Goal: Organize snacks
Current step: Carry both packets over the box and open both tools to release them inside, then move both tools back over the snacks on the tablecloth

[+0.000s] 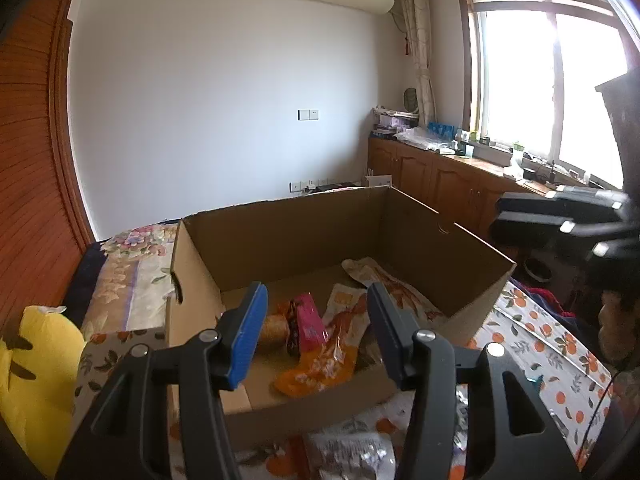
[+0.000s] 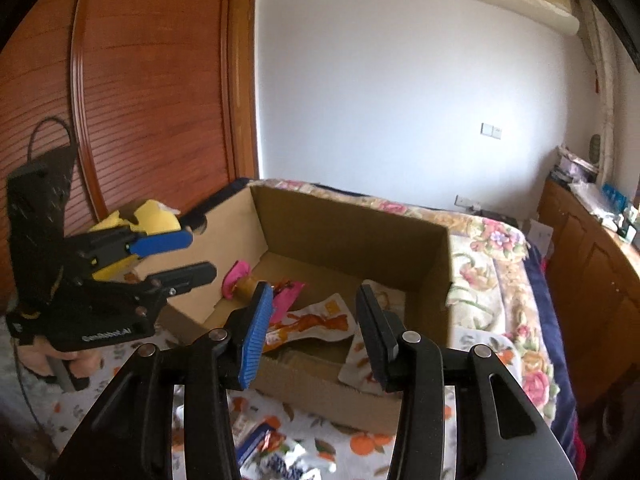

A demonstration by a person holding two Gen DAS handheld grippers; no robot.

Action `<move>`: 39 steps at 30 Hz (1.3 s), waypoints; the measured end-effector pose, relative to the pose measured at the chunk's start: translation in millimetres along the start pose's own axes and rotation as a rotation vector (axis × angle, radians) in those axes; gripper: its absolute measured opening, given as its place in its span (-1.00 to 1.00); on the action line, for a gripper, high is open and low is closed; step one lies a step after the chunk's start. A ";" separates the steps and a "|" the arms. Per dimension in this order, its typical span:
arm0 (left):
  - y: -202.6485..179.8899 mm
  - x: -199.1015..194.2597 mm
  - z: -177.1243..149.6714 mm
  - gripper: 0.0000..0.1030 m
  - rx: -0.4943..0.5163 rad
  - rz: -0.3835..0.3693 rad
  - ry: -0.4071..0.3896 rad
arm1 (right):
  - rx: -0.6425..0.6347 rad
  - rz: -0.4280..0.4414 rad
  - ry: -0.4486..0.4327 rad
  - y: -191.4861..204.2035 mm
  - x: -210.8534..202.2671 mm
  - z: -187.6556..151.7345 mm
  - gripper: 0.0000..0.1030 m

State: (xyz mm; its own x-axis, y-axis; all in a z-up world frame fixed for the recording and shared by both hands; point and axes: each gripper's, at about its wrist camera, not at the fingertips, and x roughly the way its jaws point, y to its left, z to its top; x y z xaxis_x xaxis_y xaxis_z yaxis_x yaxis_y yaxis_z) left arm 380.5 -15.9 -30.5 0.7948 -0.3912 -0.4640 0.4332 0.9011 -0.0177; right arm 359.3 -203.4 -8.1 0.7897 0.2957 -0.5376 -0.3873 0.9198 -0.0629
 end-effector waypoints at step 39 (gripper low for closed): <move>-77.0 -31.2 -134.0 0.31 0.093 -0.002 0.278 | 0.232 -0.060 0.180 23.5 -79.2 -211.9 0.63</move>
State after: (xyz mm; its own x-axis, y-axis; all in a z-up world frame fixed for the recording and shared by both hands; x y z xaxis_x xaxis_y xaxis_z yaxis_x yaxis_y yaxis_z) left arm 265.4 -48.0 -133.4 0.6526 -0.3157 -0.6888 0.4823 0.8742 0.0563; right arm 186.7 -259.9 -145.2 0.7028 0.2076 -0.6804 -0.2071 0.9747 0.0835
